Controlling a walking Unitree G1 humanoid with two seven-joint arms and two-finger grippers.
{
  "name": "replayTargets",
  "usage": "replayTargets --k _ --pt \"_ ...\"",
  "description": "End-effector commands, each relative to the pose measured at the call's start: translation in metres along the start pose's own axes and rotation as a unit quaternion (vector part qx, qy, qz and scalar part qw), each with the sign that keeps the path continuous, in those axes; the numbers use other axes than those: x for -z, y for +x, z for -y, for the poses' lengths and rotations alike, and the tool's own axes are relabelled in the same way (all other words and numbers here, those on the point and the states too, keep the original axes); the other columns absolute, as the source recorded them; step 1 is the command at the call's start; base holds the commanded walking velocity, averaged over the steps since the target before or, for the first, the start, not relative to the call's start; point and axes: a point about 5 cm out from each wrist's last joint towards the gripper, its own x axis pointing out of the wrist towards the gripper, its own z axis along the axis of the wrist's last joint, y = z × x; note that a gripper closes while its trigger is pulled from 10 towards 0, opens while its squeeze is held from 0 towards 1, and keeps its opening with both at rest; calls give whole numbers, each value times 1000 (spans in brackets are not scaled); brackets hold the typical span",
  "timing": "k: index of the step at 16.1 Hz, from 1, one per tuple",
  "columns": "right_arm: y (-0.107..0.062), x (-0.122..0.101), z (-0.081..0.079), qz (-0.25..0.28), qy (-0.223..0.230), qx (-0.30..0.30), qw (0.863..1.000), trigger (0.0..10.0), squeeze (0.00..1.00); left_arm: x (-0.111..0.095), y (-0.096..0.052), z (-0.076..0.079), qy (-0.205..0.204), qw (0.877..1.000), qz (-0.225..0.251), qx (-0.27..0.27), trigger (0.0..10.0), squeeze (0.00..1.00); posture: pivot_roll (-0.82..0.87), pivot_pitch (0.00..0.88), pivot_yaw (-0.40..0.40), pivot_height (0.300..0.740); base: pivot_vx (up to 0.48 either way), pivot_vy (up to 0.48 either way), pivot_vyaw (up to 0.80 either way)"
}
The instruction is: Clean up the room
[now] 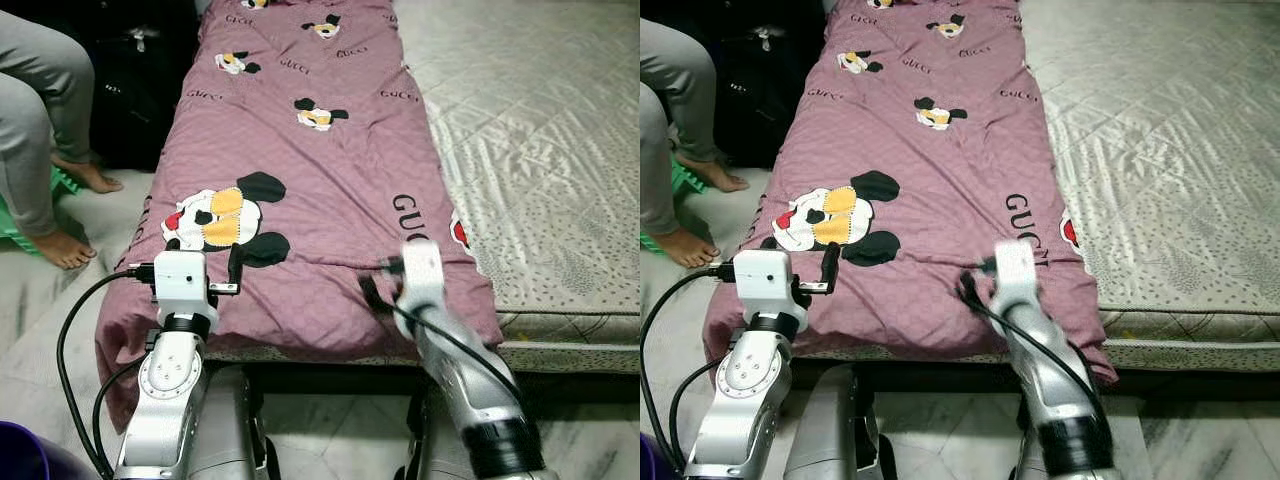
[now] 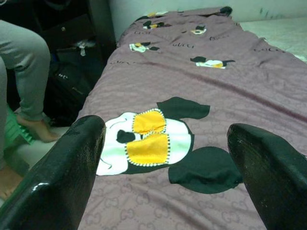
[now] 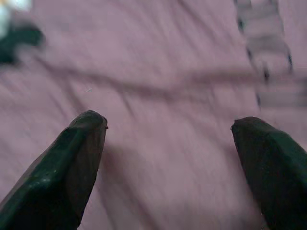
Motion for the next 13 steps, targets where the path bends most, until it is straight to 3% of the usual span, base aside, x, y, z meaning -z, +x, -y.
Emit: replayTargets --k 1,3,7,11,12,13 --pt "-4 19 22 -47 8 44 998 10000 1000 4 -3 -4 1 1000 -7 -9 10000 0 -34 115 11 553 0 0 0" --pt "-14 39 53 -76 -2 89 993 10000 1000 5 -6 -6 3 1000 -11 -11 10000 0 -32 121 10 553 0 0 0" --pt "-41 82 90 -160 9 129 979 10000 1000 7 -10 -10 7 1000 -17 -14 10000 0 -27 139 13 553 0 0 0" --pt "-61 99 104 -193 -4 142 971 10000 1000 8 -10 -12 9 1000 -24 -15 10000 0 -35 143 17 553 0 0 0" --pt "-76 104 116 -195 -29 169 966 10000 1000 9 -9 -12 9 1000 -25 -14 10000 0 -40 138 18 553 0 0 0" --pt "-76 104 116 -195 -29 169 966 10000 1000 9 -9 -12 9 1000 -25 -14 10000 0 -40 138 18 553 0 0 0"
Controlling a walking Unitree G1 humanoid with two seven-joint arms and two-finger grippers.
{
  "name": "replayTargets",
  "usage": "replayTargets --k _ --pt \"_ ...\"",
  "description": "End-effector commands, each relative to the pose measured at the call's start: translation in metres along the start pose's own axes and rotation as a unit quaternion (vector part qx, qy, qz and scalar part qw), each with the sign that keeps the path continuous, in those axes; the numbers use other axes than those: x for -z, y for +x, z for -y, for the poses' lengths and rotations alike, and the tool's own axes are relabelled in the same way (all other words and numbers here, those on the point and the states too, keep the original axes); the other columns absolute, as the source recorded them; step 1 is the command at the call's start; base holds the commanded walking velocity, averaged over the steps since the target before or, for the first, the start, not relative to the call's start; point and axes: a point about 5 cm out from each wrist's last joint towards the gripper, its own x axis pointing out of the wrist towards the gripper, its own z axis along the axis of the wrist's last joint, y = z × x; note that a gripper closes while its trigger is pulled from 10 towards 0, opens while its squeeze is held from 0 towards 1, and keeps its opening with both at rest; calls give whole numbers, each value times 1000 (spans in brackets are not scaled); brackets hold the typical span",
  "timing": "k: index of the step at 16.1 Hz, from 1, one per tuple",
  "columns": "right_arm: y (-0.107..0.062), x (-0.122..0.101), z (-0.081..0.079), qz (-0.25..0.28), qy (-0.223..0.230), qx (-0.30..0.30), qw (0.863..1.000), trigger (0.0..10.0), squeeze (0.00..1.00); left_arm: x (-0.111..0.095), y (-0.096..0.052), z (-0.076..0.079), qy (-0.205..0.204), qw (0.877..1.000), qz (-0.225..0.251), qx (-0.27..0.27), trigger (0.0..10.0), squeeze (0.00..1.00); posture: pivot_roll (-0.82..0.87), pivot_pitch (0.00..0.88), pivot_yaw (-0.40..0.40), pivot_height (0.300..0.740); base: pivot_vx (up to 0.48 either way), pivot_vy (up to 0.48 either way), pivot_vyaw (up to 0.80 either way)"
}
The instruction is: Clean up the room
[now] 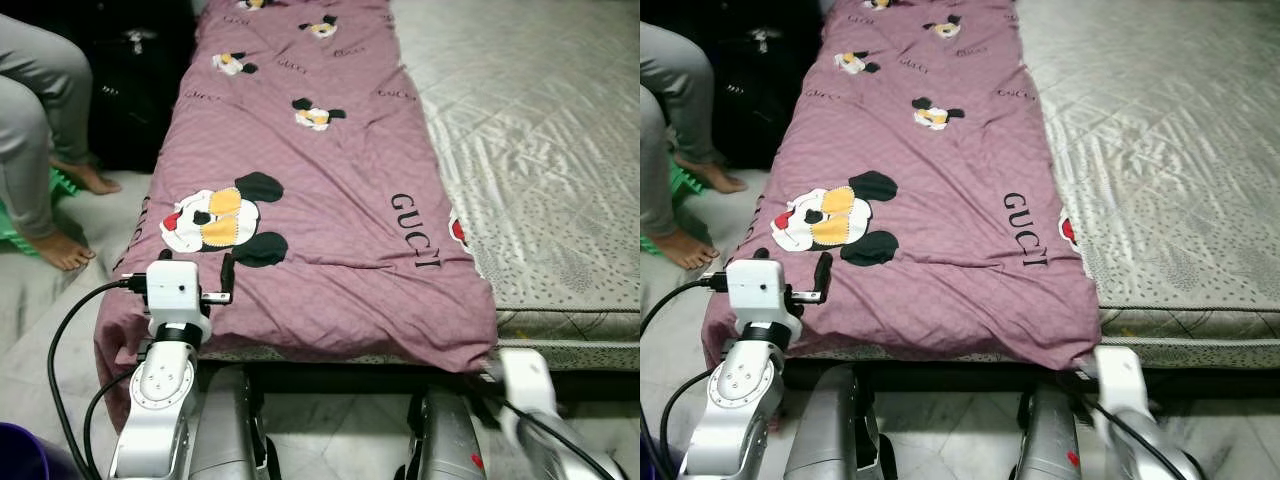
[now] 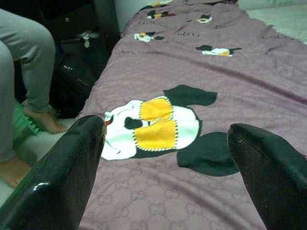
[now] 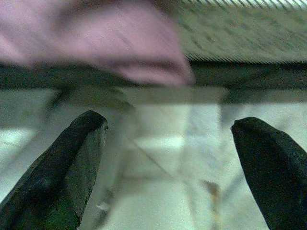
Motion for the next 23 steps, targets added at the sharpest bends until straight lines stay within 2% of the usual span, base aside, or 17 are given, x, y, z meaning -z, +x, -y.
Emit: replayTargets --k 1,4,5,6,7,8,9,10,13,14,18,23 --pt "-6 -12 17 48 -30 60 997 10000 1000 1 1 -2 1 1000 -4 -2 10000 0 -44 124 21 553 0 0 0" --pt "-13 -38 36 119 -43 136 983 10000 1000 1 2 -3 2 1000 -2 -3 10000 0 -44 109 23 553 0 0 0" --pt "-19 -75 40 206 -11 165 964 10000 1000 -1 6 -2 3 1000 3 -3 10000 0 -43 91 25 553 0 0 0" --pt "-21 -89 36 241 6 157 958 10000 1000 -2 8 -2 2 1000 5 -4 10000 0 -43 88 26 553 0 0 0" --pt "-29 -113 23 307 39 118 944 10000 737 -4 10 -1 -2 1000 10 -3 10000 0 -39 68 27 553 0 0 0" --pt "-32 -121 17 325 44 103 939 10000 675 -4 10 0 -2 1000 11 -1 10000 0 -39 68 27 553 0 0 0" --pt "-33 -135 1 358 73 73 928 10000 0 0 11 3 -5 1000 8 6 10000 0 -37 30 33 553 0 0 0" --pt "-37 -152 -18 397 94 34 912 10000 0 2 12 6 -3 1000 8 10 10000 0 -31 14 36 553 0 0 0" --pt "-43 -171 -43 441 107 -15 891 10000 0 -3 18 5 -4 1000 22 4 10000 0 -25 0 41 553 0 0 0" --pt "-47 -178 -50 461 110 -32 880 10000 0 -5 22 4 -7 1000 28 3 10000 0 -24 0 43 553 0 0 0" --pt "-60 -198 -61 501 108 -61 856 10000 0 -5 26 3 -6 999 33 2 10000 0 -30 0 49 606 0 0 0" --pt "-59 -203 -66 505 113 -67 853 10000 0 -3 28 9 -11 999 31 7 10000 0 -31 0 55 669 0 0 0"
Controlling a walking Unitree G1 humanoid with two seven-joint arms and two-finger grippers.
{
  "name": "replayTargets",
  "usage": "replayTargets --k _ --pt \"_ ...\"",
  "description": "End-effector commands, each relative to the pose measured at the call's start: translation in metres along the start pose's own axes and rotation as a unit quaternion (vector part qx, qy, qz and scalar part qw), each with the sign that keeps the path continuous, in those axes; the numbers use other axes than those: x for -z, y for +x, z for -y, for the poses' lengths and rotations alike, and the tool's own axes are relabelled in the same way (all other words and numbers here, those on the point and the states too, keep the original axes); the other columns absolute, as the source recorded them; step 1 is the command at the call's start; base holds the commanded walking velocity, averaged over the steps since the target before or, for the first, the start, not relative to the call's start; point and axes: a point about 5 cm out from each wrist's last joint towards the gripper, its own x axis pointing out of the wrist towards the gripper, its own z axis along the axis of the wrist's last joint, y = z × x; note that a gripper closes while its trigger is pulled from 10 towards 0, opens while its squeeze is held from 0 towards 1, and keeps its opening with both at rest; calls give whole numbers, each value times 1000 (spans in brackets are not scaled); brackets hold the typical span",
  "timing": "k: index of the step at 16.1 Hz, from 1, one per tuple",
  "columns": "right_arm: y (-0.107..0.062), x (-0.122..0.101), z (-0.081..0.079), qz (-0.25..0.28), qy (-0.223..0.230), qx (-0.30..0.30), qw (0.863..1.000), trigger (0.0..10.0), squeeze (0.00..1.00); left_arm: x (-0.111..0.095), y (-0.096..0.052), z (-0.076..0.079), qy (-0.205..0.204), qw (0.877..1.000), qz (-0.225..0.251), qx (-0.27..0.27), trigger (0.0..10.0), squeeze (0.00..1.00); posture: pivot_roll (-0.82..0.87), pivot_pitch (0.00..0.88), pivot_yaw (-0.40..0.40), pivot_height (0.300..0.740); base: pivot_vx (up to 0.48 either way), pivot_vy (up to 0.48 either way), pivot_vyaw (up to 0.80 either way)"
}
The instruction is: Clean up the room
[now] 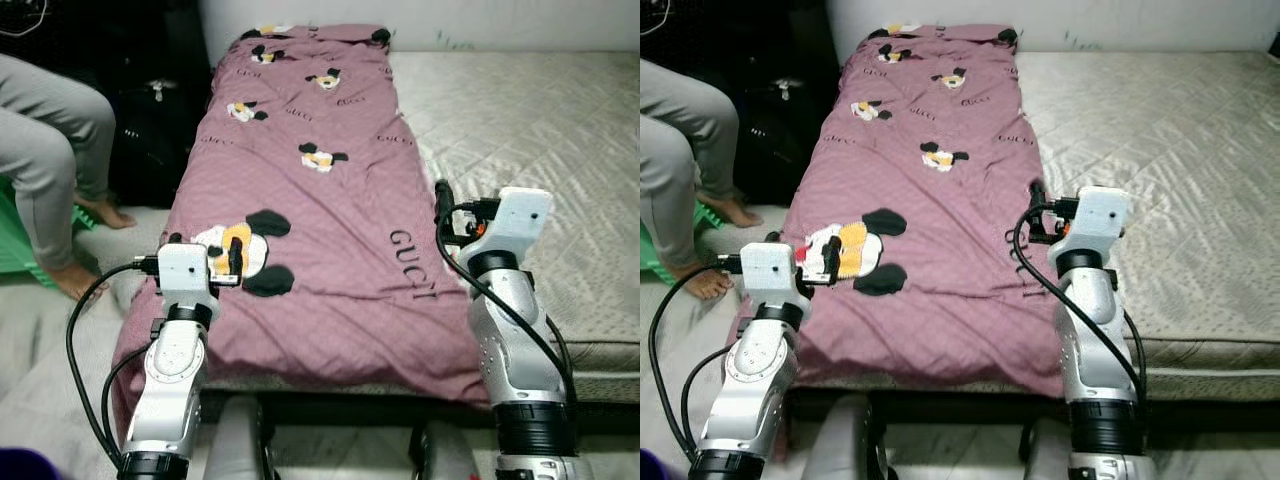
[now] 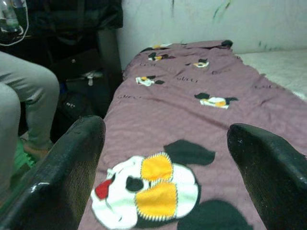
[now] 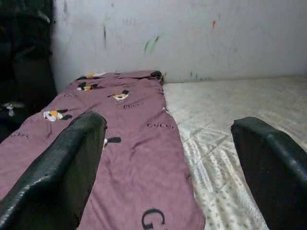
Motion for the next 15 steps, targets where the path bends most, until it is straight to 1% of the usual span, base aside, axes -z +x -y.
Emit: replayTargets --k 1,4,6,8,9,10,11,14,15 --pt "2 -2 -6 4 2 -6 1000 10000 0 0 0 -1 0 1000 3 -3 10000 0 -32 0 55 683 0 0 0" --pt "1 1 -6 0 3 -6 1000 10000 0 2 -3 -1 -2 1000 -1 -3 10000 0 -31 0 53 712 0 0 0" --pt "-2 2 -5 -2 -3 -6 1000 10000 0 3 -3 0 -2 1000 -3 -1 10000 0 -31 0 52 740 0 0 0" --pt "-3 3 1 -5 -11 -1 1000 10000 0 5 -1 -6 38 999 -7 -32 10000 0 -33 0 52 740 0 0 0" --pt "-3 4 3 -6 -14 1 1000 10000 0 6 0 -7 35 999 -10 -34 10000 0 -33 0 52 740 0 0 0" --pt "-4 6 6 -11 -15 4 1000 10000 0 7 2 -10 45 998 -9 -45 10000 0 -33 0 52 740 0 0 0" --pt "-3 6 6 -13 -15 5 1000 10000 0 7 3 -11 45 998 -10 -46 10000 0 -33 0 53 740 0 0 0" --pt "-3 8 4 -14 -13 8 1000 10000 0 4 8 -9 42 998 -6 -45 10000 0 -32 0 56 740 0 0 0" --pt "-3 9 3 -15 -13 8 1000 10000 0 4 9 -7 33 999 -7 -40 10000 0 -33 0 56 740 0 0 0"
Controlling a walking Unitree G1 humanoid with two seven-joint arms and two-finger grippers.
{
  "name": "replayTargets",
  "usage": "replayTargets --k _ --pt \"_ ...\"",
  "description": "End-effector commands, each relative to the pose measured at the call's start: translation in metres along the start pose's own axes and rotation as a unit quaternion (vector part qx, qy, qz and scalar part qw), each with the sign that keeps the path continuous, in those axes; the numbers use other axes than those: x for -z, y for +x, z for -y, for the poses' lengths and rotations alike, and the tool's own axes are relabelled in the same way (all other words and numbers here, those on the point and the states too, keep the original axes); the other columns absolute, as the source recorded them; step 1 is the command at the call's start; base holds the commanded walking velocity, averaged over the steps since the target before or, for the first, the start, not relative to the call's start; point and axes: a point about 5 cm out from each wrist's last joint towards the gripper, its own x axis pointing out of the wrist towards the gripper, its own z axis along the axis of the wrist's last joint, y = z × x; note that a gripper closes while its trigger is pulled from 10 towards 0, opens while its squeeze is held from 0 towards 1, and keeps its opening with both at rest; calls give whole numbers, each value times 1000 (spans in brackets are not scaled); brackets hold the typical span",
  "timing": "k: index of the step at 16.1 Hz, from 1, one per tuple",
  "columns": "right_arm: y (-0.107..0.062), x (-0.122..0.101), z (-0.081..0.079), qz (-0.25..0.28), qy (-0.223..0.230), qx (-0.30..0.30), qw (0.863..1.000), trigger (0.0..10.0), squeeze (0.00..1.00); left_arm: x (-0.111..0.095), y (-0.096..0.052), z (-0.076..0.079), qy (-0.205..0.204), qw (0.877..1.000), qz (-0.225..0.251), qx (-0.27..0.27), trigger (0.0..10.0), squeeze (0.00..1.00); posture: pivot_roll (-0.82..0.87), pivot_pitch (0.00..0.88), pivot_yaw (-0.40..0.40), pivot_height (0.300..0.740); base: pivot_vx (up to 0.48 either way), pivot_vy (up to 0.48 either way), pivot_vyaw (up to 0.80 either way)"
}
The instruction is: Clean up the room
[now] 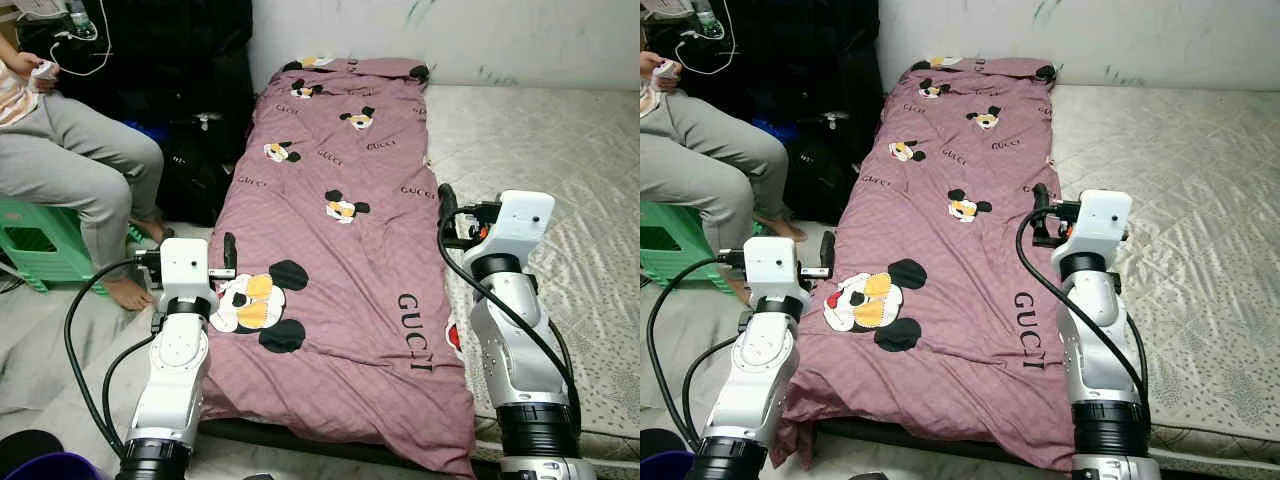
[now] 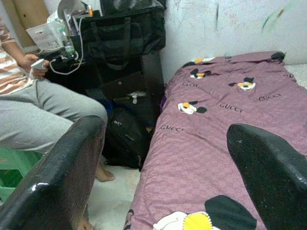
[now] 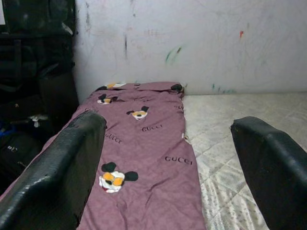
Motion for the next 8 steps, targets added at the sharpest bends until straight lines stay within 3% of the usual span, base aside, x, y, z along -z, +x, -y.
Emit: replayTargets --k 1,4,8 --pt "-1 4 -3 -4 2 0 1000 10000 0 4 0 -3 -4 1000 -8 4 10000 0 -34 0 55 740 0 0 0" --pt "-7 11 -11 -20 9 -10 1000 10000 0 15 -6 -4 3 1000 -30 4 10000 0 -32 0 44 740 0 0 0" --pt "-18 26 -16 -50 9 -17 999 10000 0 18 -11 7 -26 999 -35 28 10000 0 -17 0 32 740 0 0 0"
